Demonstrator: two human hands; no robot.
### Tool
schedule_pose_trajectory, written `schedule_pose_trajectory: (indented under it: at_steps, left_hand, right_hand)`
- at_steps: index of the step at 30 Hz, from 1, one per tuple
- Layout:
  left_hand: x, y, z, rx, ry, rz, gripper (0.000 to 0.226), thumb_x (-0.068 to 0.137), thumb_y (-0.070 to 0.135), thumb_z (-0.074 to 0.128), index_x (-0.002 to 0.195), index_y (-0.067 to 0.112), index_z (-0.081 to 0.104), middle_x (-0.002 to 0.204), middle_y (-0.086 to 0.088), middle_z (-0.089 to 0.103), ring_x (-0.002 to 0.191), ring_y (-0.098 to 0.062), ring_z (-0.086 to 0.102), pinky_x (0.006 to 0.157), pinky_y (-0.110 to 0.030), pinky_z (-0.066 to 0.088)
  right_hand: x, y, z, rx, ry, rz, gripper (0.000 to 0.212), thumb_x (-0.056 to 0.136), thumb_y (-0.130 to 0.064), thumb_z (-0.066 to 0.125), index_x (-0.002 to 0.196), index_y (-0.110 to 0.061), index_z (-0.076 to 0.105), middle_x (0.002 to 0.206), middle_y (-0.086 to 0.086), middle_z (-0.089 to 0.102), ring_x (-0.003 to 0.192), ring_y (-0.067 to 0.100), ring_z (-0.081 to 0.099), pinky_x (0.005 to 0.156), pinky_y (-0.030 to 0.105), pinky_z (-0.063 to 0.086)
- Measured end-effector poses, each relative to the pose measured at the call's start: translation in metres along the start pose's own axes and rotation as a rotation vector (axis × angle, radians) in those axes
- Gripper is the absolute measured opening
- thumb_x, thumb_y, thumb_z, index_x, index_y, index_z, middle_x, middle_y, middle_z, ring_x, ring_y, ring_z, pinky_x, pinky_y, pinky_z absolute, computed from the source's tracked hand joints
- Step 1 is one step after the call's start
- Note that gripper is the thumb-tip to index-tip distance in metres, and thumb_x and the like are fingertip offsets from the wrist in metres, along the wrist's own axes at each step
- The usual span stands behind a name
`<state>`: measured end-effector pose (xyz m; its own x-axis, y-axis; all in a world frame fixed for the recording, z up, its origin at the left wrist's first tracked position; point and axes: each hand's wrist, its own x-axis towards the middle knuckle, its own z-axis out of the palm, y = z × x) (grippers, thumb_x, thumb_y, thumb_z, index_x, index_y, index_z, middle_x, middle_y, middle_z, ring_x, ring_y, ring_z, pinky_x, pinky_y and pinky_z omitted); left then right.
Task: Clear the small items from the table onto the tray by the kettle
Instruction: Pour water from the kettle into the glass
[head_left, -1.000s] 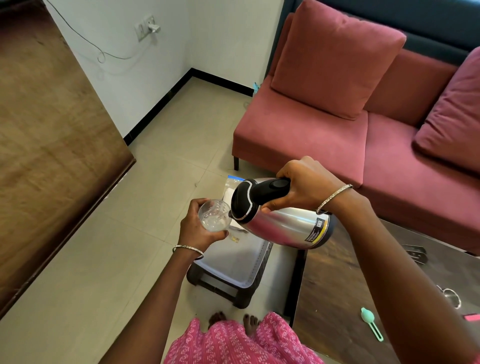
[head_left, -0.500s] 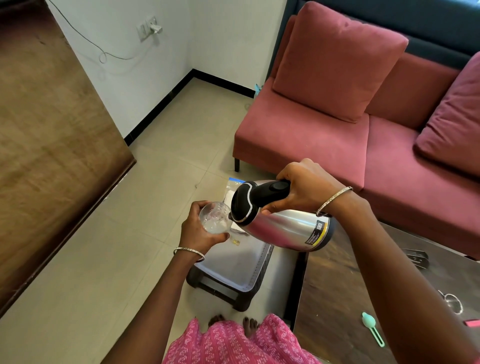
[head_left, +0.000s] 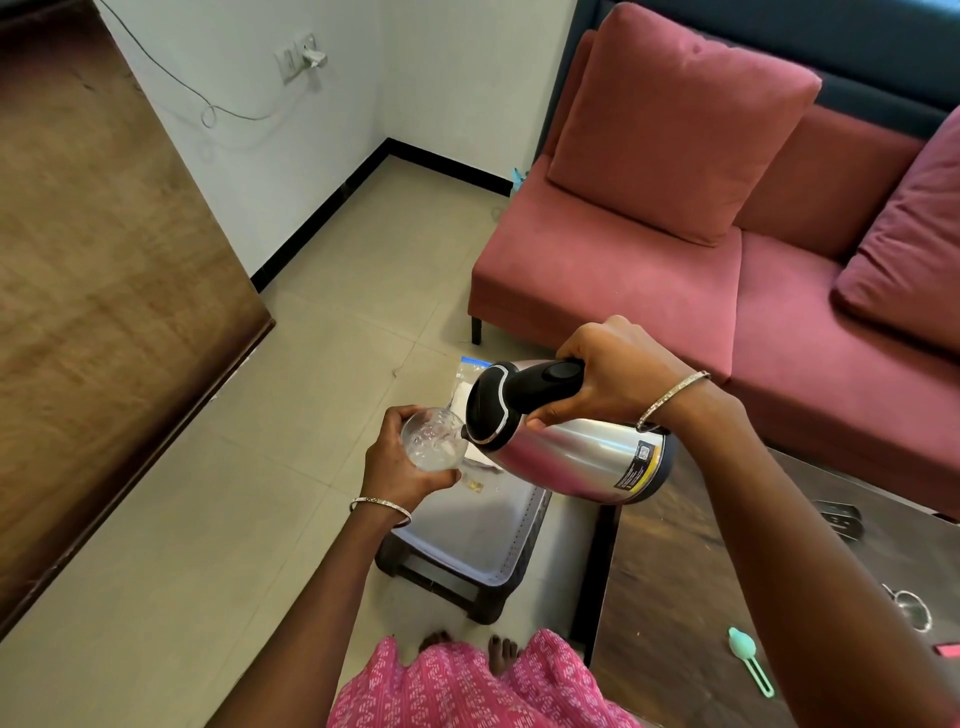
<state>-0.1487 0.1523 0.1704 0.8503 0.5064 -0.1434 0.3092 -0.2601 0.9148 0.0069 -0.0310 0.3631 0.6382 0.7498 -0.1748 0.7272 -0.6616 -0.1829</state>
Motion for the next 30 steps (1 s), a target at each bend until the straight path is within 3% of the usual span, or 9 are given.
schedule_pose_trajectory:
  at_steps: [3, 8, 16, 22, 30]
  left_hand:
    - [0.0001, -0.0001, 0.0002, -0.01, 0.002, -0.006, 0.085, 0.042, 0.017, 0.095, 0.111, 0.03, 0.047, 0.105, 0.026, 0.056, 0.092, 0.019, 0.054, 0.066, 0.006, 0.039]
    - [0.0011, 0.0017, 0.0008, -0.006, 0.004, 0.001, 0.085, 0.043, 0.016, 0.095, 0.112, 0.028, 0.047, 0.106, 0.017, 0.058, 0.095, 0.009, 0.055, 0.066, 0.007, 0.038]
    - [0.0013, 0.0058, 0.0015, -0.003, 0.012, -0.007, 0.083, 0.042, 0.013, 0.095, 0.109, 0.029, 0.047, 0.101, 0.031, 0.055, 0.089, 0.019, 0.054, 0.067, 0.006, 0.037]
    - [0.0013, 0.0039, 0.0008, 0.007, -0.002, -0.006, 0.085, 0.042, 0.018, 0.095, 0.111, 0.028, 0.048, 0.103, 0.024, 0.057, 0.092, 0.01, 0.055, 0.067, 0.006, 0.039]
    - [-0.0003, 0.0017, -0.0012, 0.022, -0.014, -0.007, 0.086, 0.041, 0.022, 0.095, 0.112, 0.029, 0.048, 0.104, 0.03, 0.054, 0.092, 0.012, 0.054, 0.065, 0.005, 0.039]
  right_hand:
    - [0.0003, 0.0002, 0.0009, 0.003, -0.007, 0.003, 0.067, 0.048, -0.079, 0.073, 0.052, -0.018, 0.046, 0.045, -0.002, 0.044, 0.046, 0.016, 0.04, 0.05, 0.034, 0.037]
    - [0.0013, 0.0003, 0.0024, 0.001, -0.012, 0.0, 0.066, 0.048, -0.079, 0.073, 0.05, -0.02, 0.045, 0.046, -0.003, 0.045, 0.046, 0.015, 0.041, 0.049, 0.033, 0.036]
    - [0.0018, 0.0024, 0.0035, 0.013, -0.022, -0.009, 0.067, 0.048, -0.078, 0.075, 0.049, -0.019, 0.043, 0.045, -0.001, 0.043, 0.045, 0.015, 0.037, 0.049, 0.033, 0.034]
    - [0.0022, 0.0029, 0.0048, 0.004, -0.024, -0.001, 0.067, 0.049, -0.077, 0.075, 0.051, -0.018, 0.045, 0.044, 0.0, 0.043, 0.045, 0.016, 0.038, 0.05, 0.034, 0.037]
    - [0.0012, 0.0012, 0.0058, 0.004, -0.032, 0.013, 0.068, 0.049, -0.078, 0.075, 0.054, -0.015, 0.049, 0.046, 0.0, 0.044, 0.046, 0.017, 0.038, 0.05, 0.036, 0.039]
